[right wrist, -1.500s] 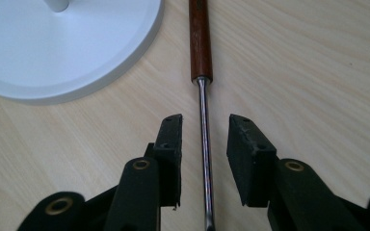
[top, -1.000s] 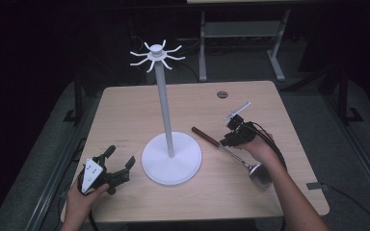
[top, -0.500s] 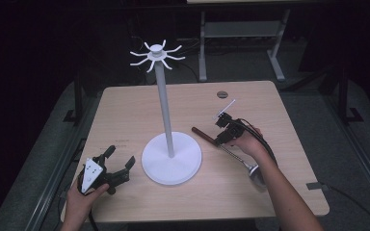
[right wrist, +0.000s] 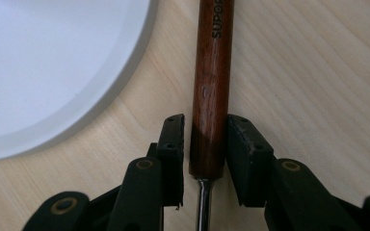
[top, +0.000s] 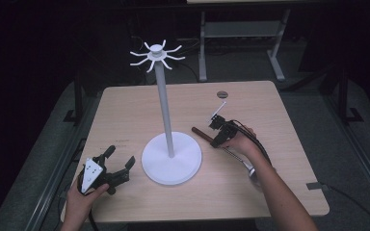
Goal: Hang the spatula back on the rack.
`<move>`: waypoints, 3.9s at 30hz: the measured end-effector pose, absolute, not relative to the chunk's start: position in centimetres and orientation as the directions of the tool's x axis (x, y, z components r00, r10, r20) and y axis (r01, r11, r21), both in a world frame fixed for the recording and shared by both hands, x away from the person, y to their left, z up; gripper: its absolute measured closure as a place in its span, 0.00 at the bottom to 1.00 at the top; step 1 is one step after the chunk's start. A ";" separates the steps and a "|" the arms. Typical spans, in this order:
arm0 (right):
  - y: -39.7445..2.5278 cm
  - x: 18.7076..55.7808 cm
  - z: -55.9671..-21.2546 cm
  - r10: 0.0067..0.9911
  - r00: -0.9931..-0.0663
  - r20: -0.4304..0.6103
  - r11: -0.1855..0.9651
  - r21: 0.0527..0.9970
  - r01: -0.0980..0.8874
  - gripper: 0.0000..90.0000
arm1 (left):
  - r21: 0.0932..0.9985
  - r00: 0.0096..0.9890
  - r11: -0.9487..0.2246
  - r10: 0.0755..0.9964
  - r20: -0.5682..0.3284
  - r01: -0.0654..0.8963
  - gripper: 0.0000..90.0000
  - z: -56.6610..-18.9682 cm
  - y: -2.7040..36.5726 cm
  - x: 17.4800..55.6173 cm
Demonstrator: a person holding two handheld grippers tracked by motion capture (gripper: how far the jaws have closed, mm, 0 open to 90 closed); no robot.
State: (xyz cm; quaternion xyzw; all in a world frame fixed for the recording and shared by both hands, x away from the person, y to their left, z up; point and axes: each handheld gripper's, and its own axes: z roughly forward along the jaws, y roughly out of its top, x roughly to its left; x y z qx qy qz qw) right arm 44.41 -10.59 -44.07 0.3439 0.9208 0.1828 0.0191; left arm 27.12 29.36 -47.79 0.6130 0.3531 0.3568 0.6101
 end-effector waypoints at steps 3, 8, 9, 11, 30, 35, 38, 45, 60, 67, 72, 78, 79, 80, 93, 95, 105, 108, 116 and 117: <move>-10.5 44.5 -44.3 0.642 -0.762 0.082 0.700 0.342 0.626 0.78 | 1.000 0.496 -0.006 0.868 0.006 -0.002 0.14 -47.8 29.4 27.1; -10.3 44.4 -44.3 0.645 -0.761 0.070 0.702 0.339 0.627 0.80 | 1.000 0.496 -0.004 0.868 0.005 -0.003 0.14 -47.8 29.3 27.1; -10.3 44.4 -44.3 0.645 -0.761 0.070 0.702 0.339 0.627 0.80 | 1.000 0.496 -0.004 0.868 0.005 -0.003 0.14 -47.8 29.3 27.1; -10.3 44.4 -44.3 0.654 -0.753 0.073 0.695 0.338 0.635 0.81 | 1.000 0.497 -0.006 0.868 0.007 -0.005 0.14 -47.8 29.3 27.1; -12.4 43.6 -41.5 0.664 -0.739 0.115 0.611 0.486 0.625 0.81 | 1.000 0.496 -0.005 0.868 0.005 -0.003 0.14 -47.8 29.3 27.1; -13.6 43.0 -40.0 0.676 -0.726 0.129 0.557 0.556 0.617 0.81 | 1.000 0.495 -0.005 0.869 0.005 -0.002 0.14 -47.8 29.3 27.1; -14.2 42.6 -39.2 0.682 -0.719 0.135 0.526 0.593 0.610 0.81 | 1.000 0.494 -0.004 0.869 0.005 -0.003 0.14 -47.8 29.3 27.1; -15.6 41.5 -38.1 0.690 -0.710 0.141 0.472 0.657 0.588 0.81 | 1.000 0.494 -0.007 0.870 0.007 -0.003 0.14 -47.8 29.4 27.1; -17.7 39.2 -35.3 0.642 -0.750 0.160 0.358 0.802 0.478 0.81 | 1.000 0.493 -0.004 0.870 0.005 -0.003 0.14 -47.8 29.3 27.1; -18.2 38.4 -34.1 0.614 -0.769 0.180 0.289 0.855 0.431 0.81 | 1.000 0.495 -0.003 0.869 0.005 -0.003 0.14 -47.8 29.3 27.1; -18.3 38.0 -33.5 0.584 -0.786 0.206 0.246 0.877 0.412 0.81 | 1.000 0.496 -0.001 0.868 0.004 -0.005 0.14 -47.8 29.3 27.2; -18.4 37.6 -32.8 0.568 -0.798 0.203 0.225 0.894 0.388 0.81 | 1.000 0.496 -0.004 0.868 0.004 -0.003 0.14 -47.8 29.3 27.1; -18.4 37.5 -32.7 0.566 -0.800 0.200 0.223 0.897 0.382 0.81 | 1.000 0.496 -0.004 0.868 0.005 -0.003 0.14 -47.8 29.3 27.1; -18.4 37.4 -32.5 0.563 -0.802 0.200 0.217 0.901 0.377 0.81 | 1.000 0.496 -0.004 0.868 0.005 -0.003 0.14 -47.8 29.3 27.1; -17.3 36.3 -30.2 0.504 -0.848 0.163 0.208 0.930 0.302 0.81 | 1.000 0.496 -0.006 0.868 0.008 -0.006 0.14 -47.8 29.3 27.2; -16.9 36.2 -29.7 0.497 -0.854 0.154 0.208 0.934 0.290 0.81 | 1.000 0.495 -0.002 0.869 0.005 -0.007 0.14 -47.8 29.3 27.2; -15.2 36.1 -26.6 0.434 -0.894 0.110 0.207 0.954 0.218 0.81 | 1.000 0.495 -0.001 0.869 0.004 -0.007 0.14 -47.8 29.3 27.2; -14.9 36.2 -26.1 0.419 -0.902 0.105 0.201 0.958 0.205 0.81 | 1.000 0.495 -0.002 0.869 0.005 -0.007 0.14 -47.8 29.3 27.2; -13.8 36.3 -24.3 0.375 -0.924 0.079 0.194 0.967 0.162 0.81 | 1.000 0.495 -0.004 0.869 0.006 -0.006 0.14 -47.8 29.3 27.2; -13.7 36.2 -24.1 0.372 -0.925 0.077 0.195 0.968 0.158 0.81 | 1.000 0.495 -0.004 0.869 0.006 -0.006 0.14 -47.8 29.3 27.2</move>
